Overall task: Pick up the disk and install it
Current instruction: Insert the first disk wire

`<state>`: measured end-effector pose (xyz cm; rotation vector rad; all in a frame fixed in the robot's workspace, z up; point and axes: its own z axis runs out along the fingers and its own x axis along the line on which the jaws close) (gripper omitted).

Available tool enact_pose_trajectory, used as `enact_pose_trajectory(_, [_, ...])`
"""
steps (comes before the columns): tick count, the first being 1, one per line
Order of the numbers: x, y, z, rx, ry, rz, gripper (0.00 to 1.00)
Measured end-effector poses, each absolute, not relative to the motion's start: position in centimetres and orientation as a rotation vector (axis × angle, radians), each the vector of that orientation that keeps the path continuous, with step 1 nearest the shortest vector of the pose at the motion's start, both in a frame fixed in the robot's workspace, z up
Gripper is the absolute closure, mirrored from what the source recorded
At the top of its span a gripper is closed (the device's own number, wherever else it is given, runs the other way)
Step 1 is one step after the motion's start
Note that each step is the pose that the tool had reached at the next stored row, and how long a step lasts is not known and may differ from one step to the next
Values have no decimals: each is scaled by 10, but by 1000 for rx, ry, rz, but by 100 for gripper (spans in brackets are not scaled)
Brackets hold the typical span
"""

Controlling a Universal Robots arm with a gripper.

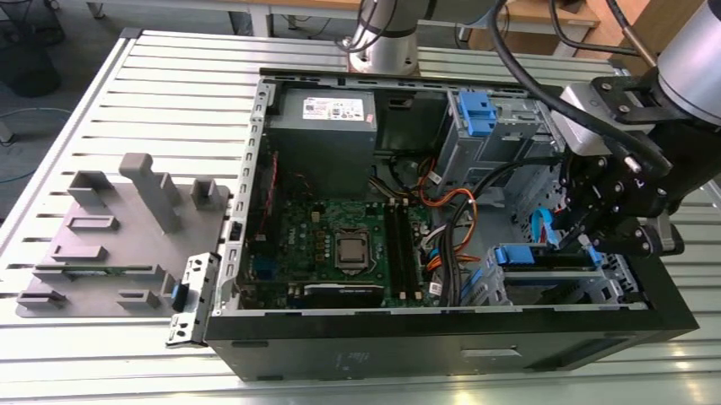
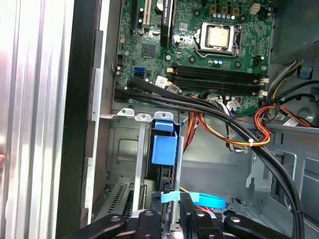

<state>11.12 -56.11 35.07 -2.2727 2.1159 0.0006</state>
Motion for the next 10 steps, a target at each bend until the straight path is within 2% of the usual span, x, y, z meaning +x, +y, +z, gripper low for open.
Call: enact_pose_trajectory(10, [111,-561,350,-2194,2197,-2,71])
